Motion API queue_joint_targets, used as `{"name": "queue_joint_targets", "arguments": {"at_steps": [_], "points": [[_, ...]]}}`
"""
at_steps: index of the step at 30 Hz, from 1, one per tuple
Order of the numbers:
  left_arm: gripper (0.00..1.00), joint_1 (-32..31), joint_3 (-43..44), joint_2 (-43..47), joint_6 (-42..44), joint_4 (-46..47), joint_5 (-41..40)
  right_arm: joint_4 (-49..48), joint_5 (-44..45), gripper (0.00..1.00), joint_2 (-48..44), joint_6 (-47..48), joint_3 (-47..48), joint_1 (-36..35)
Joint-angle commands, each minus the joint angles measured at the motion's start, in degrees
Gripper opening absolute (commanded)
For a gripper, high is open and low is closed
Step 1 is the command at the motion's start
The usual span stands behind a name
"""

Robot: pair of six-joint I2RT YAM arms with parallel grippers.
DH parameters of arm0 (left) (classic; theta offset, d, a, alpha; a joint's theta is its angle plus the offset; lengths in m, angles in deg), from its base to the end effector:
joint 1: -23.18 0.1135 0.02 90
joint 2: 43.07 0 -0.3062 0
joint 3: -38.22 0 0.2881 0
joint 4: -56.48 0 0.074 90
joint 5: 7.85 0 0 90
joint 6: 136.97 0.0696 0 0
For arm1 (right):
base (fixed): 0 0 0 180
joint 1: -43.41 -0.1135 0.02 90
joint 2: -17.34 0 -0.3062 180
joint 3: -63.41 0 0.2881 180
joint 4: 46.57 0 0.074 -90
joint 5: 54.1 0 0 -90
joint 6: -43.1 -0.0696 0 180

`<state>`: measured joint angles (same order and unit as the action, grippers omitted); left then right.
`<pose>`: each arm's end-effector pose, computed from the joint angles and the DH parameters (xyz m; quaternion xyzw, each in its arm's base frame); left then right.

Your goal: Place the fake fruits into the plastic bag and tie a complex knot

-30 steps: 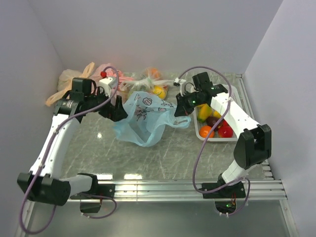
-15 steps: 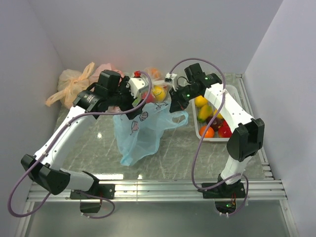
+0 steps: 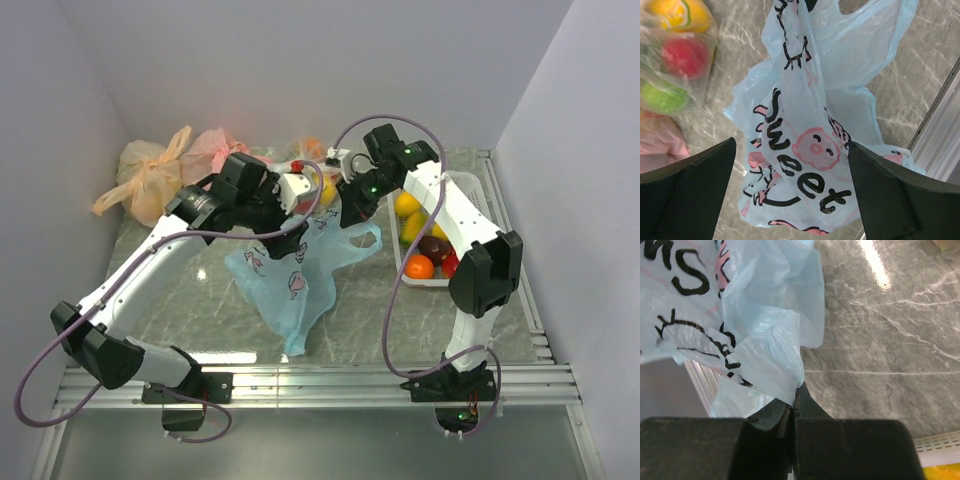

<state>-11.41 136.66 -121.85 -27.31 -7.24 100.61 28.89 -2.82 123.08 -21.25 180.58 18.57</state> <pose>0.2611 -0.2068 0.4134 0.4701 0.7803 -0.1965 0.3627 0.3825 0.2250 0.3500 -0.4595 0.7998 0.3215 0.2143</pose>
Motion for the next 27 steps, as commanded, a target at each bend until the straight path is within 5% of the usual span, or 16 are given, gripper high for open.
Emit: {"name": "queue_joint_targets", "arguments": {"at_steps": [1,10,12,13,14,15,16,18,20,21,23,27], "points": [[0.99,-4.1,-2.5,-2.0,-7.0,2.0,-5.9,2.9,0.7,0.0,0.5,0.6,4.1,-0.7],[0.95,-5.9,-6.0,-6.6,-19.2,4.2,-14.1,4.7,0.4,0.0,1.6,0.0,7.0,-1.1],[0.77,-4.7,-6.6,-7.0,-21.4,4.4,-13.7,4.3,0.4,0.0,1.4,0.6,6.8,-1.2],[0.54,-2.0,-7.0,-6.8,-22.9,5.3,-9.1,3.3,0.9,0.0,0.9,1.0,6.3,-1.2],[0.46,0.1,-7.2,-6.6,-23.7,6.2,-2.9,2.2,1.7,0.0,0.8,0.8,6.0,-1.2],[0.26,2.7,-8.7,-5.2,-24.7,7.4,3.6,0.6,4.1,0.0,0.7,0.5,5.7,-1.0],[0.16,8.1,-10.2,-4.2,-28.9,12.5,17.6,-3.4,5.3,0.02,0.7,-0.2,5.3,-0.7],[0.0,13.9,-15.3,-1.8,-34.6,18.7,26.7,-7.7,6.8,0.22,1.9,-3.4,6.8,0.0],[0.0,16.3,-19.1,-0.6,-43.4,29.9,34.9,-9.1,7.2,0.51,3.4,-7.4,12.3,1.8],[0.0,18.4,-22.8,0.1,-46.4,34.5,37.3,-10.3,6.8,0.55,4.2,-9.0,14.3,2.7],[0.0,20.3,-26.5,0.3,-56.8,46.7,41.7,-11.7,3.6,0.88,4.1,-12.3,18.6,5.5],[0.0,22.1,-31.5,0.4,-64.3,59.4,41.7,-15.2,-2.6,0.89,-1.2,-14.3,18.5,9.6]]}}
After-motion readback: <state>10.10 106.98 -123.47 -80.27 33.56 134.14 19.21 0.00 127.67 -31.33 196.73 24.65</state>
